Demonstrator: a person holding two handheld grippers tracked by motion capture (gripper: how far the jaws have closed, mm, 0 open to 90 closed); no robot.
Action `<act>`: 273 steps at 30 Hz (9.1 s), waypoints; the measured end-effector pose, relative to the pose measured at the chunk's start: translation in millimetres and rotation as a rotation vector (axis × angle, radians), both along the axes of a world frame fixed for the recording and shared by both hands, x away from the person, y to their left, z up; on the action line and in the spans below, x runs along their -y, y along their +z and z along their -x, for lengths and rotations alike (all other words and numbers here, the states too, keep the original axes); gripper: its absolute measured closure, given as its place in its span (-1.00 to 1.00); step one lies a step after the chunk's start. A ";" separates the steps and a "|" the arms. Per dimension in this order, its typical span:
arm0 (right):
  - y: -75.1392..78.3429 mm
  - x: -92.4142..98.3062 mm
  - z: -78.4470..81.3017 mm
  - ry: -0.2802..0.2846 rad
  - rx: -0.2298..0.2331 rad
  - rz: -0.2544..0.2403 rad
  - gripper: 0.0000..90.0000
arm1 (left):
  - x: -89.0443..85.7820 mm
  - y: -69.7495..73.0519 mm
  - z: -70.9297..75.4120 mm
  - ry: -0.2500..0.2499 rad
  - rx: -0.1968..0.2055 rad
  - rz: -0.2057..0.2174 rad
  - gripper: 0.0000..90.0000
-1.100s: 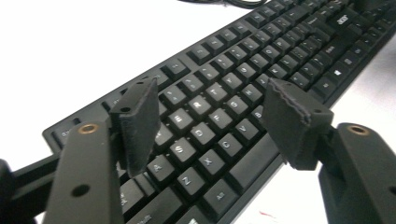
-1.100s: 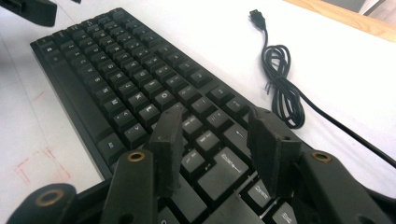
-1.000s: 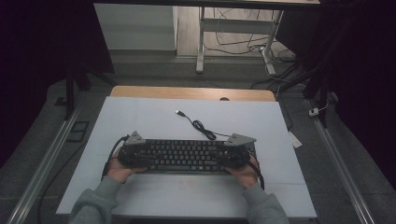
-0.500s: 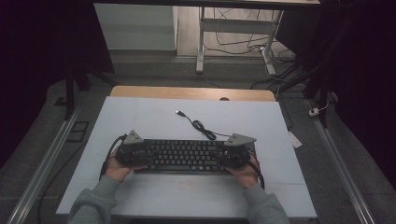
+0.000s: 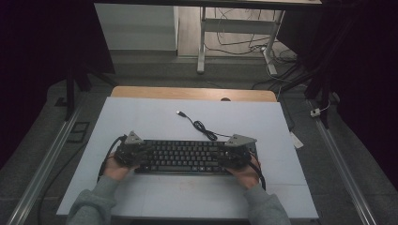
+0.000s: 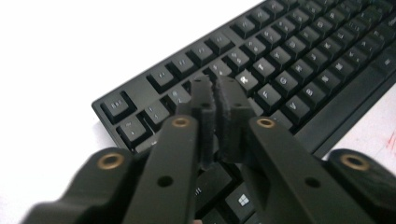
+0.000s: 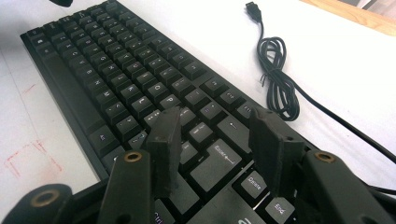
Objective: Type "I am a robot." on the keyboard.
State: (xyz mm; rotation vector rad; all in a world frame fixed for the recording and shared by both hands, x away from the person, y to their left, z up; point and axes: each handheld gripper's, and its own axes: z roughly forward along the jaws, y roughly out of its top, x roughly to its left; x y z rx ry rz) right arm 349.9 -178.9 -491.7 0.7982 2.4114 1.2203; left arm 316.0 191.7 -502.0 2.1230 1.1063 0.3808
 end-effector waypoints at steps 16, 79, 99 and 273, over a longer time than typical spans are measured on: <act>-1.8 -1.4 -1.1 0.000 0.001 0.002 0.20 | 3.9 -12.6 -3.3 -0.008 -0.053 -0.057 0.97; -0.8 -7.8 1.3 0.020 -0.004 -0.017 0.20 | -2.6 8.4 2.9 0.000 0.028 0.120 -0.45; -2.2 -51.9 3.5 0.134 -0.063 -0.021 0.82 | 6.2 4.8 2.3 -0.023 0.010 0.092 -0.49; -1.9 -2.2 -0.5 0.006 -0.026 0.027 0.27 | 69.6 -19.8 12.3 -0.287 -0.053 -0.009 0.98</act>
